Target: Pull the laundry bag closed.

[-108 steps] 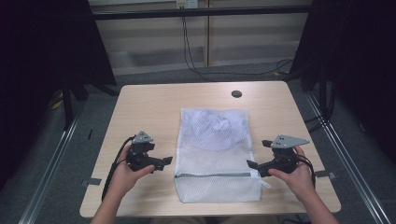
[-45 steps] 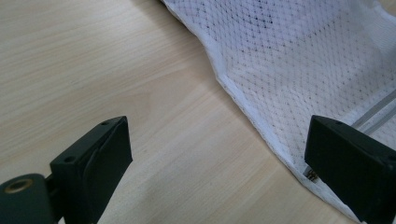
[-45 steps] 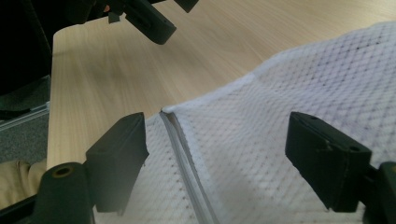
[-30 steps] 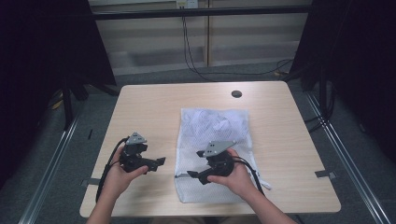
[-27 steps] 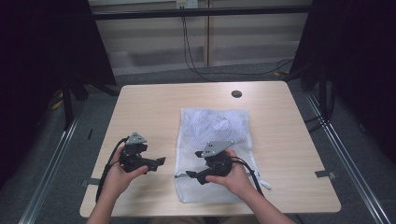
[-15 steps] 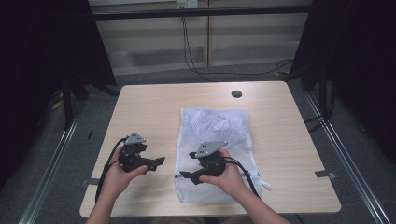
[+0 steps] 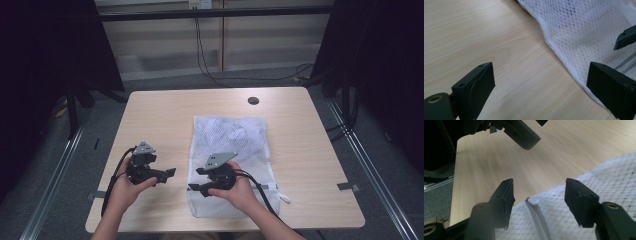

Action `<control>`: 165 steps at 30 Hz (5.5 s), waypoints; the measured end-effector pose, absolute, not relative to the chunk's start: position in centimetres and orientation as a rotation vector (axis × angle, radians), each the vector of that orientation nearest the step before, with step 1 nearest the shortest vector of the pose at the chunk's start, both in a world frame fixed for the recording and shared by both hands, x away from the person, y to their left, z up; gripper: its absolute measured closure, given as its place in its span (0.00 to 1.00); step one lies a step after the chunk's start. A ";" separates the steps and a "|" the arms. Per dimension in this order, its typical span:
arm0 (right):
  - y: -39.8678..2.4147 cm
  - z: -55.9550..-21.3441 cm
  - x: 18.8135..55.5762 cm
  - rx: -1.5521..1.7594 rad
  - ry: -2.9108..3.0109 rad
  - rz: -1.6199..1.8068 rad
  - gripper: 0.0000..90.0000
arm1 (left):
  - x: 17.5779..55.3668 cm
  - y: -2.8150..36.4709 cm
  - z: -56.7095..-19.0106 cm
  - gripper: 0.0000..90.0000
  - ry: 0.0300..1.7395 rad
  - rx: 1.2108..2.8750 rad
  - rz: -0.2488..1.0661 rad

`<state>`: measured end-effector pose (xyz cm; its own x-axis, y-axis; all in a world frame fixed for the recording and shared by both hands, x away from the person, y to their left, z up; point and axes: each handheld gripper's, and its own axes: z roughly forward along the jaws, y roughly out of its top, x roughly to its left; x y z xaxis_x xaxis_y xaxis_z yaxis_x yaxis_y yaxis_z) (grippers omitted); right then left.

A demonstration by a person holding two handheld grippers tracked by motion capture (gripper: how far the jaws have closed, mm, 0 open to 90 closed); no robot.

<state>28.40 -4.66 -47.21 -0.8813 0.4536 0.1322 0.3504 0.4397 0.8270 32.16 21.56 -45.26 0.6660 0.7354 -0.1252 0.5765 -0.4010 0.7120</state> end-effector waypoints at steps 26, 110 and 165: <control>-3.3 -49.0 29.1 0.796 2.624 1.385 0.70 | 32.3 21.5 -45.5 0.09 1.004 2.140 0.267; -5.6 -46.3 29.5 0.802 2.485 1.532 0.91 | 31.0 17.2 -46.5 0.09 0.903 2.167 -0.203; -6.5 -45.7 29.7 0.780 2.482 1.608 0.91 | 31.6 16.0 -45.4 0.95 0.843 2.139 -0.265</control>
<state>29.67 -6.51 -45.71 -0.8667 0.4567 0.2006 0.3697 0.3182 0.8730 31.59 15.96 -45.44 0.7554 0.4804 -0.4456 0.6490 -0.4547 0.6100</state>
